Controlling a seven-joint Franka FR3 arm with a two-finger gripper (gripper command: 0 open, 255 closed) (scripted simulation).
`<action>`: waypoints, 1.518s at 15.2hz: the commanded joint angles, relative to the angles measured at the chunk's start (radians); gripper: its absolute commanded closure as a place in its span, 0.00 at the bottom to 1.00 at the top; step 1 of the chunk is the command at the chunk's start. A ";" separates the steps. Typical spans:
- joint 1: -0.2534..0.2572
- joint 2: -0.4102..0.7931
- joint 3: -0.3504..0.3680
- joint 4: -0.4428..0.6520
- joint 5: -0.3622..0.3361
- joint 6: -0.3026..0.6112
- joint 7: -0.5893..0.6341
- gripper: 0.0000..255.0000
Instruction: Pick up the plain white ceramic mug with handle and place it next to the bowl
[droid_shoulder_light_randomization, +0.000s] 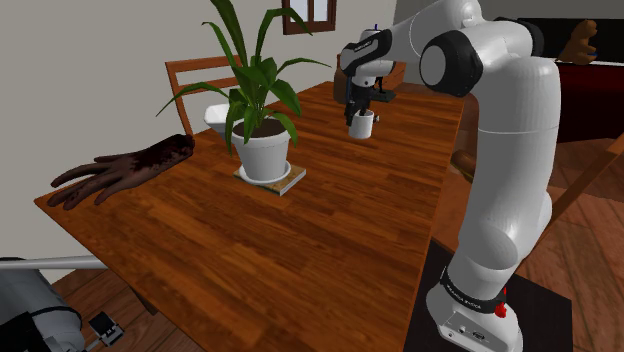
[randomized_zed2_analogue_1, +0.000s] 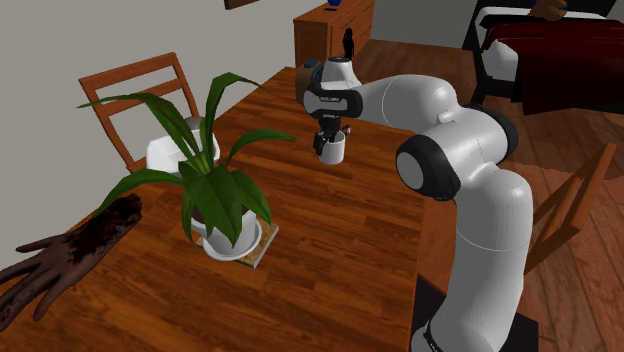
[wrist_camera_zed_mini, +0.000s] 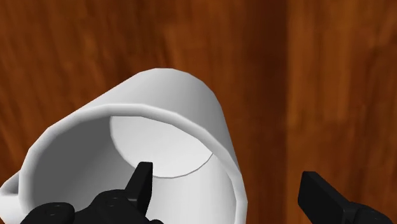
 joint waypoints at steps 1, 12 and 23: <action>0.000 0.000 0.000 0.000 0.000 0.000 0.000 0.00; 0.000 -0.003 -0.001 0.010 -0.002 -0.012 0.002 1.00; -0.005 -0.019 -0.007 0.136 -0.016 -0.152 0.017 1.00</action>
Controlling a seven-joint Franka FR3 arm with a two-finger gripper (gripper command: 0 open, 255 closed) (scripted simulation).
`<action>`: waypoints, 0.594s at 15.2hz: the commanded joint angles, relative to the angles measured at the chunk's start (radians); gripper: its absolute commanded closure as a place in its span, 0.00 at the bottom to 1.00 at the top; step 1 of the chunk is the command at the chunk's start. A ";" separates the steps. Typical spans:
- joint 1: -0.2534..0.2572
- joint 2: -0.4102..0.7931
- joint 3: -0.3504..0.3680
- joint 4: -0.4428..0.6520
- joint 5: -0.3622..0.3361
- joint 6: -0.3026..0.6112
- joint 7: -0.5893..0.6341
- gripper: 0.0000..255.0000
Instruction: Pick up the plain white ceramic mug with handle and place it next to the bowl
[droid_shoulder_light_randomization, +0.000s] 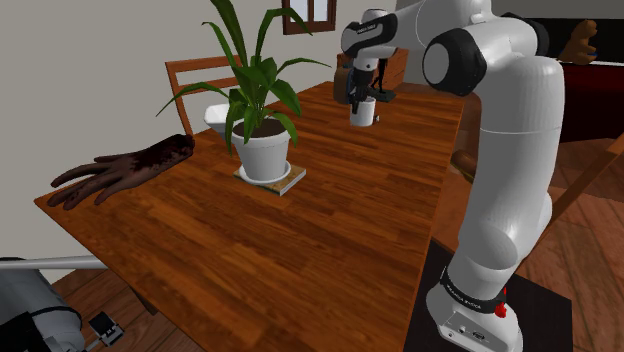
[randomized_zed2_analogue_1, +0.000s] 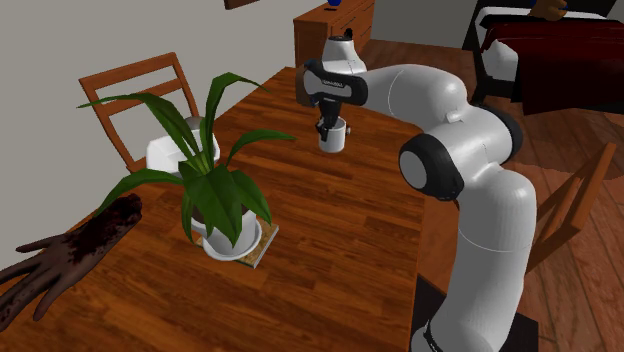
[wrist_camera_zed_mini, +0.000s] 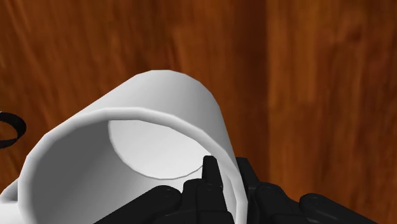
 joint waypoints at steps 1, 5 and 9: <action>-0.002 -0.001 -0.001 0.029 -0.002 -0.030 0.002 1.00; -0.007 0.001 -0.003 0.087 -0.002 -0.085 0.006 1.00; -0.013 0.009 -0.004 0.151 0.000 -0.142 0.008 1.00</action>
